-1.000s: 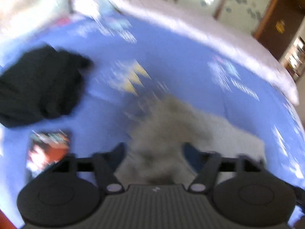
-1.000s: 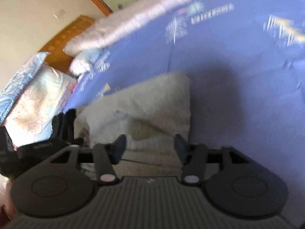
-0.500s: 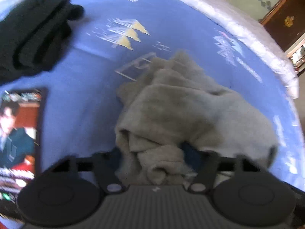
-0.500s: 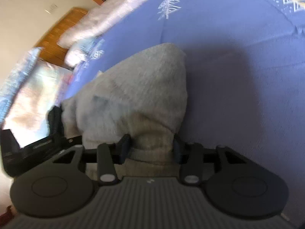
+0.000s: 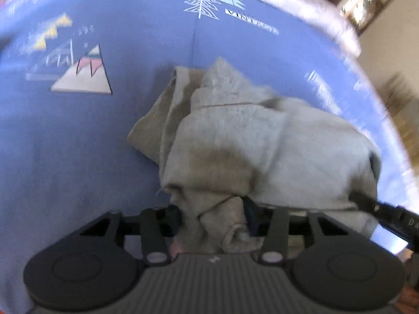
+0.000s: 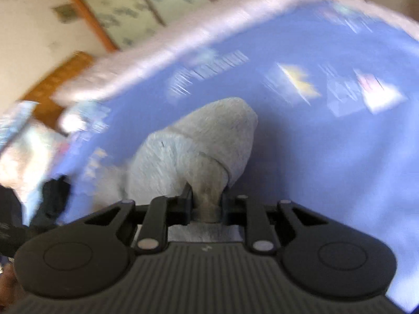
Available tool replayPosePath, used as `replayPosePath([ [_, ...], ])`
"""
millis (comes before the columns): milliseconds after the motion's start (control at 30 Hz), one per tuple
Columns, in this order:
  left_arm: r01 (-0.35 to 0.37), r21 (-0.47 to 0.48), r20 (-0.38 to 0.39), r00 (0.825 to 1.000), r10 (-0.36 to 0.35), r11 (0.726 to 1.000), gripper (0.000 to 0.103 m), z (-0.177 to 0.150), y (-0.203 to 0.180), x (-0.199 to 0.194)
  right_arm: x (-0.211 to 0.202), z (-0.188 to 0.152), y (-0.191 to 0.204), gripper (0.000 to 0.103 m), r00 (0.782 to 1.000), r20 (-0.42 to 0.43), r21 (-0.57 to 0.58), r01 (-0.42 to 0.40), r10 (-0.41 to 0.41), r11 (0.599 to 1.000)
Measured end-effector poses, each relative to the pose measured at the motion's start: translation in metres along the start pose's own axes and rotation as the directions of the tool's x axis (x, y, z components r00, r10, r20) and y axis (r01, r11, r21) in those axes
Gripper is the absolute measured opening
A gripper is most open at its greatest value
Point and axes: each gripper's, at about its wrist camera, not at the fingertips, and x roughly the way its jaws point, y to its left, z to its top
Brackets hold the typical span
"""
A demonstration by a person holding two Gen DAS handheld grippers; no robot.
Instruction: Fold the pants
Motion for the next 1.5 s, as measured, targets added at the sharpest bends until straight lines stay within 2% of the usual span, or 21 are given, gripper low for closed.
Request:
replayPosePath([
  [33, -0.019, 0.023, 0.015, 1.000, 0.019, 1.000, 0.052, -0.002, -0.004, 0.003, 0.013, -0.008, -0.008, 0.035, 0.999, -0.036, 0.028, 0.022, -0.021, 0.999],
  [67, -0.040, 0.037, 0.024, 0.999, 0.039, 0.999, 0.054, -0.003, -0.008, 0.002, 0.023, -0.016, -0.013, 0.037, 0.999, -0.039, 0.061, 0.030, -0.027, 0.998],
  [100, -0.052, 0.037, 0.021, 0.998, 0.051, 0.998, 0.056, -0.002, -0.010, 0.001, 0.022, -0.021, -0.017, 0.038, 1.000, -0.004, 0.090, 0.007, -0.007, 0.996],
  [133, -0.063, 0.029, 0.013, 0.998, 0.062, 0.998, 0.057, -0.002, -0.010, -0.001, 0.020, -0.021, -0.016, 0.041, 1.000, -0.002, 0.096, 0.007, -0.006, 0.995],
  [167, -0.079, 0.020, 0.006, 0.997, 0.078, 0.997, 0.061, -0.002, -0.011, -0.006, 0.019, -0.019, -0.011, 0.044, 1.000, -0.011, 0.083, 0.025, -0.024, 0.996],
  [200, -0.098, 0.014, 0.006, 0.995, 0.098, 0.995, 0.064, -0.002, -0.011, -0.012, 0.016, -0.017, -0.005, 0.054, 0.999, -0.016, 0.060, 0.052, -0.052, 0.997],
  [233, -0.118, 0.020, 0.018, 0.993, 0.117, 0.993, 0.064, -0.004, -0.013, -0.021, 0.010, -0.015, 0.001, 0.060, 0.997, -0.008, 0.034, 0.076, -0.075, 0.997],
  [300, -0.161, 0.057, 0.055, 0.986, 0.157, 0.985, 0.065, -0.006, -0.021, -0.037, -0.006, -0.018, 0.010, 0.060, 0.997, 0.037, 0.005, 0.065, -0.065, 0.998],
  [367, -0.202, 0.090, 0.089, 0.977, 0.194, 0.975, 0.065, -0.016, -0.028, -0.052, -0.028, -0.029, 0.002, 0.060, 0.996, 0.072, -0.019, 0.061, -0.059, 0.998],
  [567, -0.223, 0.117, 0.140, 0.968, 0.206, 0.968, 0.066, -0.051, -0.029, -0.081, -0.056, -0.052, 0.013, 0.060, 0.994, 0.099, -0.067, 0.061, -0.055, 0.996],
  [967, -0.231, 0.087, 0.083, 0.971, 0.224, 0.969, 0.068, -0.101, -0.008, -0.088, -0.058, -0.080, 0.040, 0.060, 0.996, 0.076, -0.093, 0.055, -0.048, 0.994],
  [1200, -0.230, 0.084, 0.093, 0.971, 0.222, 0.970, 0.072, -0.101, -0.011, -0.091, -0.063, -0.082, 0.044, 0.060, 0.994, 0.104, -0.067, 0.050, -0.043, 0.996],
  [1300, -0.234, 0.091, 0.092, 0.970, 0.226, 0.968, 0.073, -0.102, -0.012, -0.087, -0.064, -0.085, 0.043, 0.065, 0.991, 0.132, -0.091, 0.040, -0.027, 0.995],
  [1500, -0.249, 0.106, 0.102, 0.966, 0.238, 0.963, 0.078, -0.102, -0.015, -0.086, -0.062, -0.084, 0.040, 0.068, 0.988, 0.151, -0.080, 0.047, -0.035, 0.996],
])
